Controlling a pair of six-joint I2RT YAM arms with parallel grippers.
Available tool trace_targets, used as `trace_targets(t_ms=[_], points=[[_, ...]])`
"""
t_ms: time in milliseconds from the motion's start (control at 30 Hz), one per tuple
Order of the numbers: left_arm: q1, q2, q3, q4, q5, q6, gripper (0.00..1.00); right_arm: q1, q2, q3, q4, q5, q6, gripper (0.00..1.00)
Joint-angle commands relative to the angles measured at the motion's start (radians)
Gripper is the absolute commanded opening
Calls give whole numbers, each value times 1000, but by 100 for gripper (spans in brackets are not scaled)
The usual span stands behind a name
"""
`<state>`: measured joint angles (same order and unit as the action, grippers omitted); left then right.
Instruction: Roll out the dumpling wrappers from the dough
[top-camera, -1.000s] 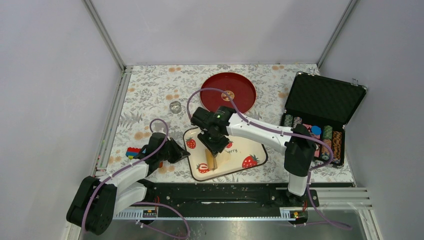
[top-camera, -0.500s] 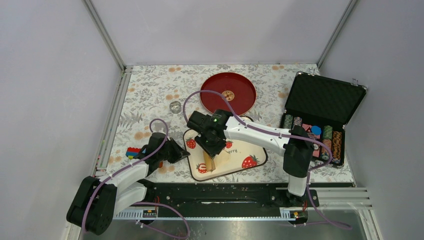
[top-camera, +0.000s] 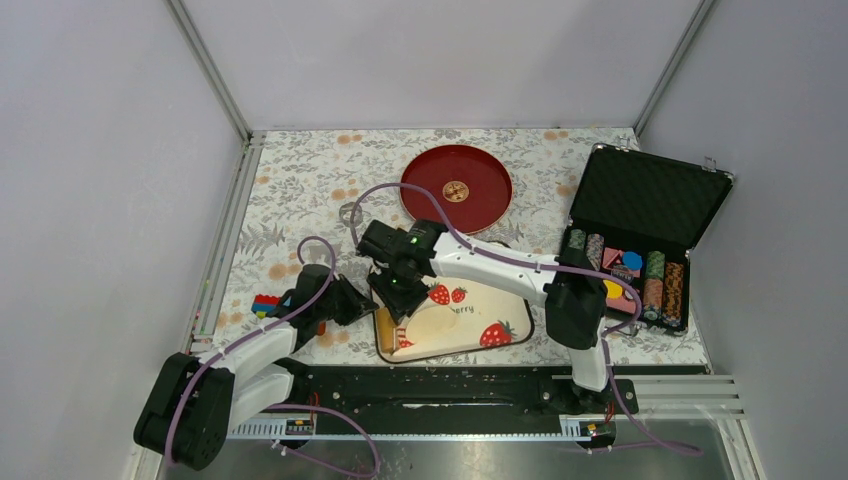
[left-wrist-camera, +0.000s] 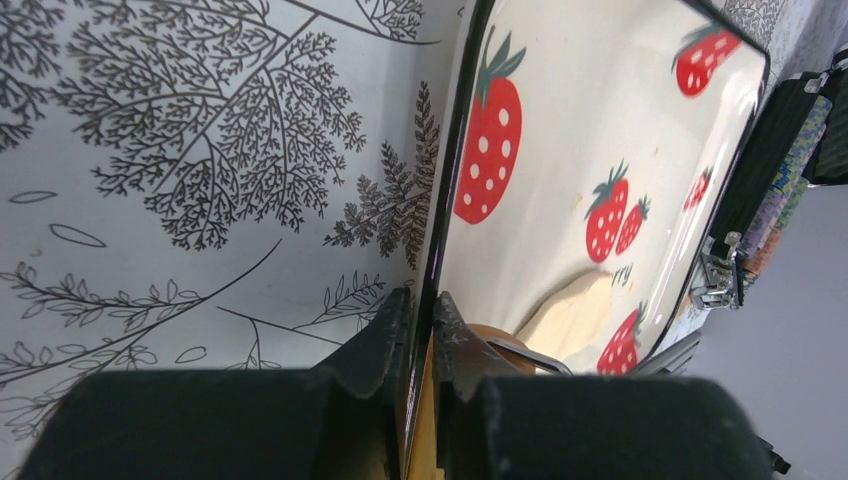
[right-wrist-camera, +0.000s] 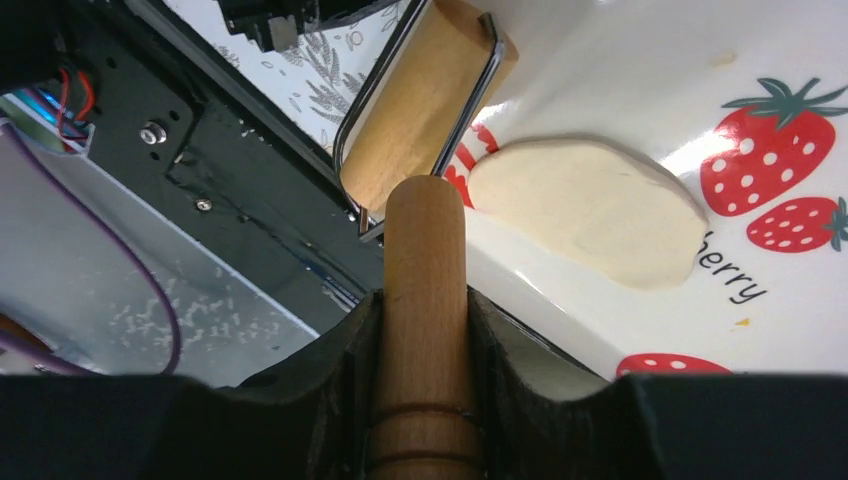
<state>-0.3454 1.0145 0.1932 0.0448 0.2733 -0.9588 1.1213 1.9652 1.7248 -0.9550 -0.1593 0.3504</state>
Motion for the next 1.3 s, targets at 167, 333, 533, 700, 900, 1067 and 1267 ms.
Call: trace_targets(t_ms=[167,333,533,700,900,1067,1267], points=[[3,1,28,29,-37,-11,0,13,-27,32,47,24,73,0],[2,2,28,29,-36,-11,0,-34,-159,-19,86,102,126,0],[2,4,28,32,-36,-11,0,-121,-324,-149,151,153,258,0],[3,6,28,32,-36,-11,0,-166,-423,-256,165,201,361,0],[4,3,27,33,-36,-13,0,-167,-504,-339,101,260,495,0],[4,6,28,35,-35,-11,0,-167,-572,-463,130,234,655,0],[4,4,26,34,-35,-11,0,-167,-590,-578,218,128,780,0]])
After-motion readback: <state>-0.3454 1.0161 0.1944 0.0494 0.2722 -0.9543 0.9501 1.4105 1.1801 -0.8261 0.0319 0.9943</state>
